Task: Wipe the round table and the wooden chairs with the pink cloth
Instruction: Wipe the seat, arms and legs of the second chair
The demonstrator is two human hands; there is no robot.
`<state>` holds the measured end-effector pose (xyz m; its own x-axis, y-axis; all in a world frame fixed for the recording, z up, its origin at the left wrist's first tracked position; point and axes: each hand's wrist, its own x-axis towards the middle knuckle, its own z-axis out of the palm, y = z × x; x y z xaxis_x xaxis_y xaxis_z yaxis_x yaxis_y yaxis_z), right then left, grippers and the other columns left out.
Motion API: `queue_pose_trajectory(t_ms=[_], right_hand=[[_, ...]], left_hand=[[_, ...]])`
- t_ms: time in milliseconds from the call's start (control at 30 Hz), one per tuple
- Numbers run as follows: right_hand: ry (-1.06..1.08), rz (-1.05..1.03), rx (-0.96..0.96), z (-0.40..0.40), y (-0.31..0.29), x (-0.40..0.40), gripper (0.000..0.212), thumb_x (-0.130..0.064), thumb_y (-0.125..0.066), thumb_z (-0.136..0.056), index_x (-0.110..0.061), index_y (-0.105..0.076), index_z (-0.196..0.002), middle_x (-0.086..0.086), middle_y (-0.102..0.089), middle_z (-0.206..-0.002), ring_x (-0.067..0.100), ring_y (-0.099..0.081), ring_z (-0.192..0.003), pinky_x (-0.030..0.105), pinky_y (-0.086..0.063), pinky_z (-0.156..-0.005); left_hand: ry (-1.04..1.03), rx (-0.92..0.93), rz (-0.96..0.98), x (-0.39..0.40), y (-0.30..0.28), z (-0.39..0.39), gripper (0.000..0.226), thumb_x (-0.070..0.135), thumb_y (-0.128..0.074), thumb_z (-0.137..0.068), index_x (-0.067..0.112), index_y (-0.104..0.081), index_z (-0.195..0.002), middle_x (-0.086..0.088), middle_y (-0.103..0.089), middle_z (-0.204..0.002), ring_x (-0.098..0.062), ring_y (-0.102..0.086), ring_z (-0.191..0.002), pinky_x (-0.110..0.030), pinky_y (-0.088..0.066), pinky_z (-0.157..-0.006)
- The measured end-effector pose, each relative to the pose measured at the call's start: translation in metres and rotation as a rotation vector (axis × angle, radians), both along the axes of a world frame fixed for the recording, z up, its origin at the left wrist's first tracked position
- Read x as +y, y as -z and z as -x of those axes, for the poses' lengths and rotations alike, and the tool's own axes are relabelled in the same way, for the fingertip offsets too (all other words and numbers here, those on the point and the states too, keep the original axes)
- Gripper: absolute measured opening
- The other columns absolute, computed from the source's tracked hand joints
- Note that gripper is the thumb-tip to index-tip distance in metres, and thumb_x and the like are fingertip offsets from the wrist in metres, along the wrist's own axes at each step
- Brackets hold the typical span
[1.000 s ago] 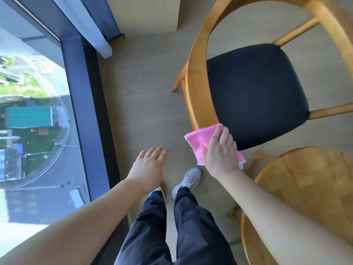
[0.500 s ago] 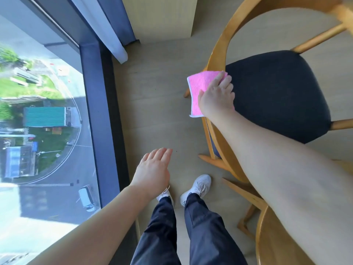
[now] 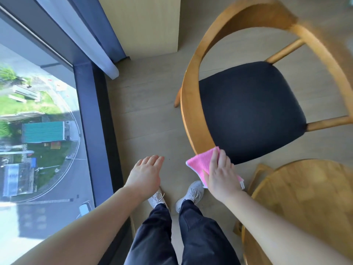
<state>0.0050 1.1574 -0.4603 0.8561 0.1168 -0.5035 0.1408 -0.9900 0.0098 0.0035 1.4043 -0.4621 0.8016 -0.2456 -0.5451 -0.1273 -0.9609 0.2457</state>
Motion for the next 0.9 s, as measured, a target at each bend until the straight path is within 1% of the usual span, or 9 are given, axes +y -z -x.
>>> queue_pose_trajectory(t_ms=[100, 300, 467, 567, 667, 733, 767, 833, 900], right_hand=[[0.005, 0.024, 0.032, -0.003, -0.005, 0.004, 0.088, -0.036, -0.073, -0.077, 0.014, -0.033, -0.138, 0.034, -0.045, -0.131, 0.042, -0.056, -0.109, 0.045, -0.052, -0.084], [0.046, 0.019, 0.019, -0.026, -0.005, 0.021, 0.086, -0.039, -0.065, -0.082, 0.013, -0.029, -0.140, 0.033, -0.042, -0.134, 0.041, -0.054, -0.112, 0.044, -0.051, -0.088], [0.163, 0.020, -0.024, -0.065, 0.002, 0.053, 0.086, -0.036, -0.070, -0.076, 0.015, -0.035, -0.136, 0.033, -0.047, -0.126, 0.041, -0.056, -0.102, 0.044, -0.052, -0.080], [0.247, 0.024, -0.040, -0.105, 0.004, 0.077, 0.089, -0.037, -0.070, -0.074, 0.016, -0.035, -0.136, 0.033, -0.048, -0.122, 0.041, -0.056, -0.098, 0.044, -0.052, -0.076], [0.375, 0.027, -0.044, -0.168, 0.010, 0.104, 0.090, -0.041, -0.060, -0.082, 0.013, -0.021, -0.142, 0.028, -0.042, -0.129, 0.035, -0.051, -0.104, 0.039, -0.047, -0.081], [0.470, 0.020, -0.068, -0.217, 0.016, 0.118, 0.091, -0.041, -0.057, -0.084, 0.009, -0.010, -0.145, 0.023, -0.037, -0.134, 0.031, -0.047, -0.109, 0.035, -0.043, -0.084], [0.512, 0.024, -0.077, -0.244, 0.019, 0.122, 0.097, -0.040, -0.061, -0.081, 0.008, -0.005, -0.145, 0.021, -0.036, -0.133, 0.029, -0.046, -0.109, 0.034, -0.043, -0.084], [0.612, 0.006, -0.055, -0.294, 0.022, 0.126, 0.117, -0.039, -0.078, -0.068, 0.006, 0.002, -0.142, 0.016, -0.037, -0.128, 0.026, -0.046, -0.107, 0.030, -0.043, -0.082], [0.691, -0.014, -0.065, -0.331, 0.024, 0.124, 0.123, -0.034, -0.084, -0.064, 0.007, 0.003, -0.141, 0.016, -0.038, -0.126, 0.024, -0.047, -0.107, 0.029, -0.045, -0.080]], left_hand=[[-0.019, -0.011, -0.013, -0.004, -0.006, -0.008, 0.061, 0.019, -0.043, -0.093, 0.022, -0.020, -0.150, 0.001, -0.029, -0.154, -0.020, -0.026, -0.141, -0.033, -0.018, -0.115], [-0.016, -0.025, -0.024, 0.001, -0.009, -0.022, 0.060, 0.021, -0.047, -0.092, 0.021, -0.027, -0.148, 0.001, -0.035, -0.151, -0.020, -0.031, -0.139, -0.032, -0.021, -0.114], [-0.054, -0.012, 0.013, 0.024, -0.001, -0.053, 0.051, 0.017, -0.050, -0.090, 0.023, -0.039, -0.140, 0.004, -0.047, -0.141, -0.018, -0.041, -0.131, -0.030, -0.029, -0.109], [-0.050, 0.023, 0.049, 0.045, 0.003, -0.082, 0.053, 0.019, -0.047, -0.092, 0.024, -0.034, -0.143, 0.007, -0.042, -0.145, -0.015, -0.036, -0.134, -0.027, -0.025, -0.110], [0.013, 0.038, 0.058, 0.072, 0.009, -0.126, 0.059, 0.017, -0.044, -0.093, 0.025, -0.025, -0.148, 0.008, -0.033, -0.150, -0.013, -0.030, -0.138, -0.025, -0.021, -0.112], [0.051, 0.041, 0.069, 0.087, 0.007, -0.155, 0.059, 0.016, -0.041, -0.093, 0.024, -0.024, -0.149, 0.008, -0.032, -0.151, -0.013, -0.029, -0.138, -0.024, -0.020, -0.112], [0.069, 0.040, 0.074, 0.092, 0.006, -0.169, 0.058, 0.016, -0.040, -0.093, 0.023, -0.023, -0.149, 0.008, -0.032, -0.151, -0.012, -0.029, -0.138, -0.024, -0.019, -0.112], [0.087, 0.037, 0.085, 0.102, 0.004, -0.197, 0.057, 0.017, -0.038, -0.095, 0.023, -0.022, -0.149, 0.008, -0.030, -0.151, -0.012, -0.028, -0.138, -0.023, -0.018, -0.112], [0.087, 0.030, 0.100, 0.105, 0.001, -0.223, 0.056, 0.018, -0.037, -0.096, 0.024, -0.021, -0.149, 0.009, -0.030, -0.151, -0.011, -0.029, -0.137, -0.023, -0.020, -0.111]])
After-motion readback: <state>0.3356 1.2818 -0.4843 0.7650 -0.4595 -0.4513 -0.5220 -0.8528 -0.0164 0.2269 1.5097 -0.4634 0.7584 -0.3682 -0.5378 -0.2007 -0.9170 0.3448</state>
